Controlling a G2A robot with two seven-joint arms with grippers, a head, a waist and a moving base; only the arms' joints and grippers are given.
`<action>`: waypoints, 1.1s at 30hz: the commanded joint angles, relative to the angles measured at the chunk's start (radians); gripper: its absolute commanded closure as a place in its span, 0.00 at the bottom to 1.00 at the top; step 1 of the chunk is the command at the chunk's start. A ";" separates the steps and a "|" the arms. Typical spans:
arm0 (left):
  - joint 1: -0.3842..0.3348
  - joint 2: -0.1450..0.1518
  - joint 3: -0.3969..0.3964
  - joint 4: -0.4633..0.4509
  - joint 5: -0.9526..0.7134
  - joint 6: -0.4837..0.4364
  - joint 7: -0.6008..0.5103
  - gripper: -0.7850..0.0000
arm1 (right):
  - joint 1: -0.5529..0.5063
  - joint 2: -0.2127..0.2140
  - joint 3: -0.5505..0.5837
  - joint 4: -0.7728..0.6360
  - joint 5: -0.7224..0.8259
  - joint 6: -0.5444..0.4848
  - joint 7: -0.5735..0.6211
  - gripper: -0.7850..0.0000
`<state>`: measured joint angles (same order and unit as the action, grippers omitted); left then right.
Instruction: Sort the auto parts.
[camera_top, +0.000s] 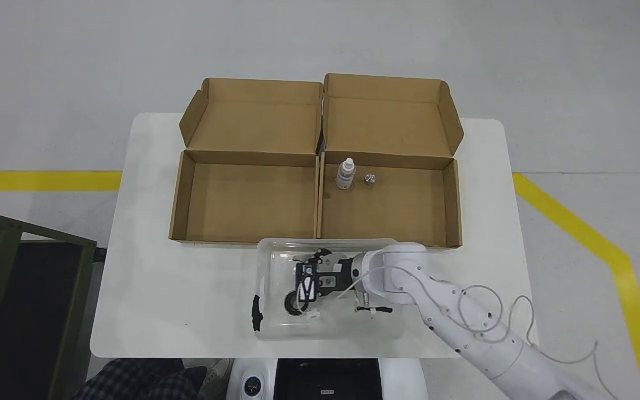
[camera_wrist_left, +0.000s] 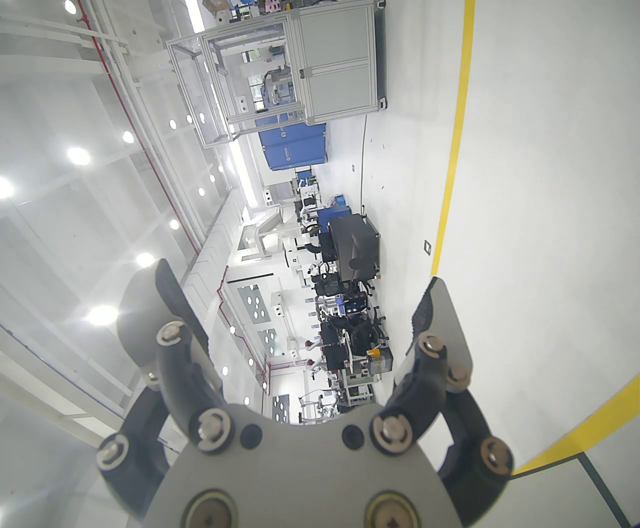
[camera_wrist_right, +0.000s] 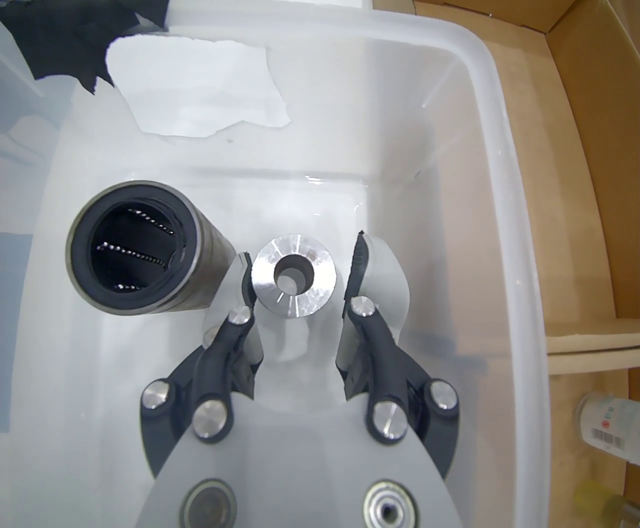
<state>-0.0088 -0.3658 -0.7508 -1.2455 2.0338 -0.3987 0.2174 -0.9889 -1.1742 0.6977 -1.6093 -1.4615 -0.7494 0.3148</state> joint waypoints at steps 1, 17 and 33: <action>0.000 0.000 0.000 0.000 0.000 0.000 0.000 0.00 | 0.003 -0.003 -0.003 0.007 0.007 -0.005 -0.002 0.60; 0.000 0.000 0.000 0.000 0.000 0.000 0.000 0.00 | -0.019 0.004 0.045 -0.031 0.049 -0.037 -0.019 1.00; 0.000 0.000 0.000 0.000 0.000 0.000 0.000 0.00 | -0.102 0.039 0.191 -0.256 0.152 -0.070 -0.055 1.00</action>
<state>-0.0088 -0.3658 -0.7508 -1.2455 2.0338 -0.3987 0.2174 -1.0865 -1.1374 0.8779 -1.8537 -1.3204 -0.8183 0.2614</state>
